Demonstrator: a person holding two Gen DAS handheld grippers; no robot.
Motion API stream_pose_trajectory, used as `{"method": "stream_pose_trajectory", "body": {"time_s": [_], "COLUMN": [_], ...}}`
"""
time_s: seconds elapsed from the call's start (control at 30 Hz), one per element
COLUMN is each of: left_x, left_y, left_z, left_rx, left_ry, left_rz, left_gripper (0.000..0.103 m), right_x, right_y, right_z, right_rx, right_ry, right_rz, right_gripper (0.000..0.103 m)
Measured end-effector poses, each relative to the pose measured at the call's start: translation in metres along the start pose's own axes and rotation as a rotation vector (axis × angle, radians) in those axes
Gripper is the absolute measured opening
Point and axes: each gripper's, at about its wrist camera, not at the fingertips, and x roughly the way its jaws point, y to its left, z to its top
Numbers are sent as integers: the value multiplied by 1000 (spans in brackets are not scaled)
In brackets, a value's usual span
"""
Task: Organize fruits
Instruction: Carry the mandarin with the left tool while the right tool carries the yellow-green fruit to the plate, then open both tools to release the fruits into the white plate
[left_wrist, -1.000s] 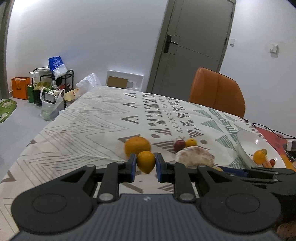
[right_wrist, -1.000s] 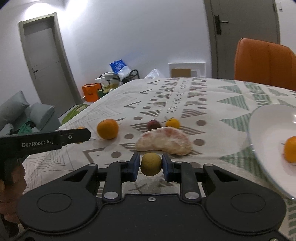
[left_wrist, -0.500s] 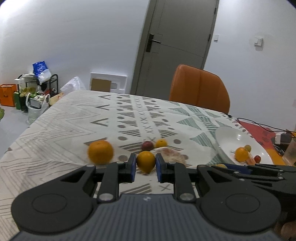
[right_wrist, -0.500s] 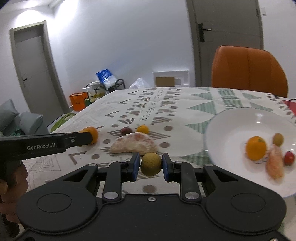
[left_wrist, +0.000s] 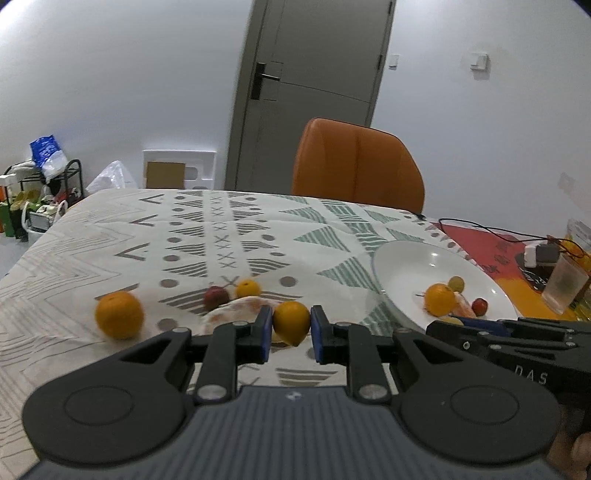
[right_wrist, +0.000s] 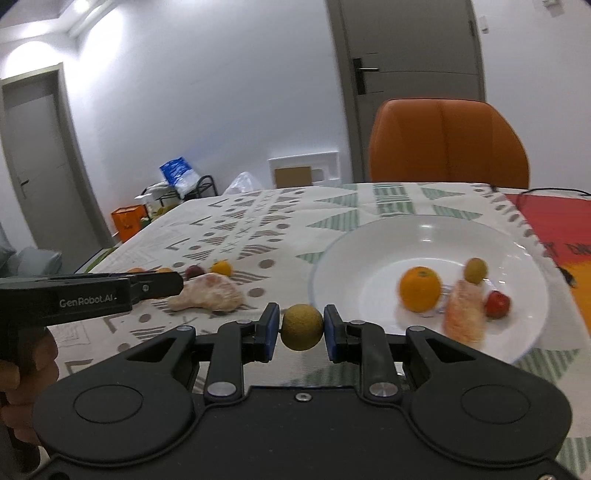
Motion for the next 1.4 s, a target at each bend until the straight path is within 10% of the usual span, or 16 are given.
{"method": "stream_pose_trajectory", "body": {"time_s": [0.53, 1.4], "left_x": [23, 46], "left_y": [-40, -92], "left_z": [10, 26], "left_rx": [81, 187], "left_ry": [22, 20], "left_rz": [-59, -151], "left_gripper": [21, 21], "right_x": [-12, -33], "right_y": [-44, -69], "right_z": [0, -11], "right_rx": [80, 118], "right_ry": [-32, -61], "right_rz": [-76, -136], "right_gripper": [25, 57]}}
